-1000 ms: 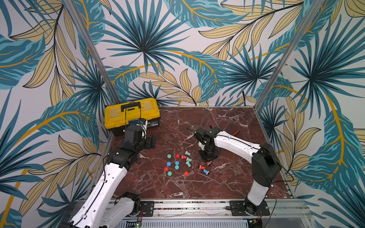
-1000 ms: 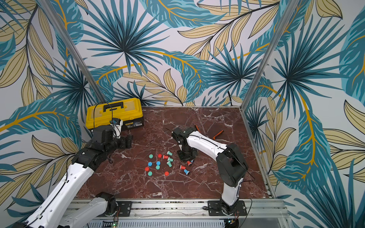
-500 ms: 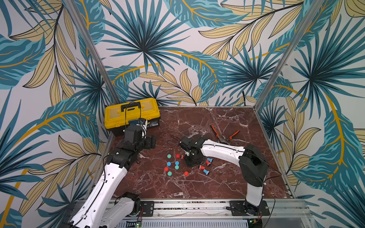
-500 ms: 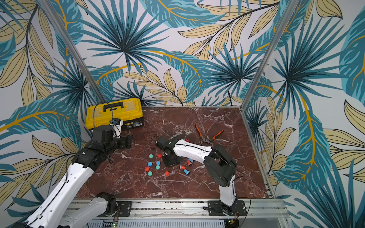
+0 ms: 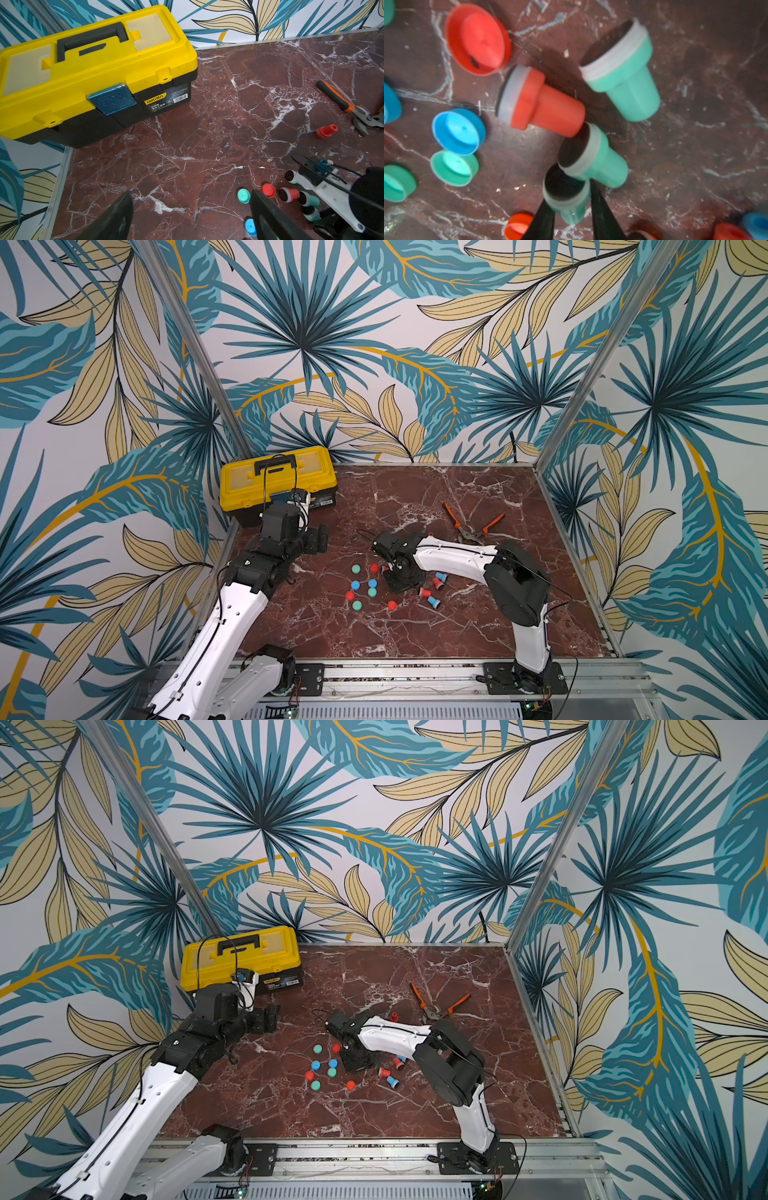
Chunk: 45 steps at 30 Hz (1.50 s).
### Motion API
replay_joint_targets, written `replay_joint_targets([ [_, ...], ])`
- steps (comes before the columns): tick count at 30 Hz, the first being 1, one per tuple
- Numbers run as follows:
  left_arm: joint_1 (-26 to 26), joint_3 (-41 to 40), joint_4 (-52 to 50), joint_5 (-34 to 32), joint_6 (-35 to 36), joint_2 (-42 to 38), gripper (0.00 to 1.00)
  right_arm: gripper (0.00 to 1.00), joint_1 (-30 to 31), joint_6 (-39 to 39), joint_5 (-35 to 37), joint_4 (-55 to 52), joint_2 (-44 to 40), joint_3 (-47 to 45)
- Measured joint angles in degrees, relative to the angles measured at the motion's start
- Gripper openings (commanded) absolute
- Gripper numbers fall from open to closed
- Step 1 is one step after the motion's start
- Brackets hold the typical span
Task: Close the stamp cap
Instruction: Pick up the stamp from the center of the board.
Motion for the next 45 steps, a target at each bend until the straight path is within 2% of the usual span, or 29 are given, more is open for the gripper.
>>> replay_joint_targets([
  [13,0.0,0.0,0.0,0.4,0.0,0.0,0.88,0.18,0.1,-0.5,0.9,1.7,-1.0,-1.7],
  [19,0.0,0.0,0.0,3.2,-0.3,0.3,0.87,0.15,0.1,-1.3,0.7,5.4,-4.1,-5.5],
  [26,0.0,0.0,0.0,8.5,-3.7,0.3,0.85,0.14,0.3,-6.1,0.4,11.9,-15.4,-11.0],
  [33,-0.4,0.0,0.0,16.9,-9.0,0.4,0.8,0.11,0.3,-16.1,-1.0,23.4,-28.8,-19.4],
  [36,-2.2,0.2,0.0,19.8,-11.3,0.8,0.8,0.11,0.3,-21.3,-2.3,28.6,-33.5,-23.5],
  [39,-6.3,1.1,-0.1,21.9,-13.5,2.1,0.79,0.11,0.3,-26.1,-3.3,32.8,-37.4,-26.5],
  [45,-15.6,4.8,0.0,24.5,-17.2,6.3,0.69,0.11,0.3,-35.3,-4.8,39.7,-44.3,-31.4],
])
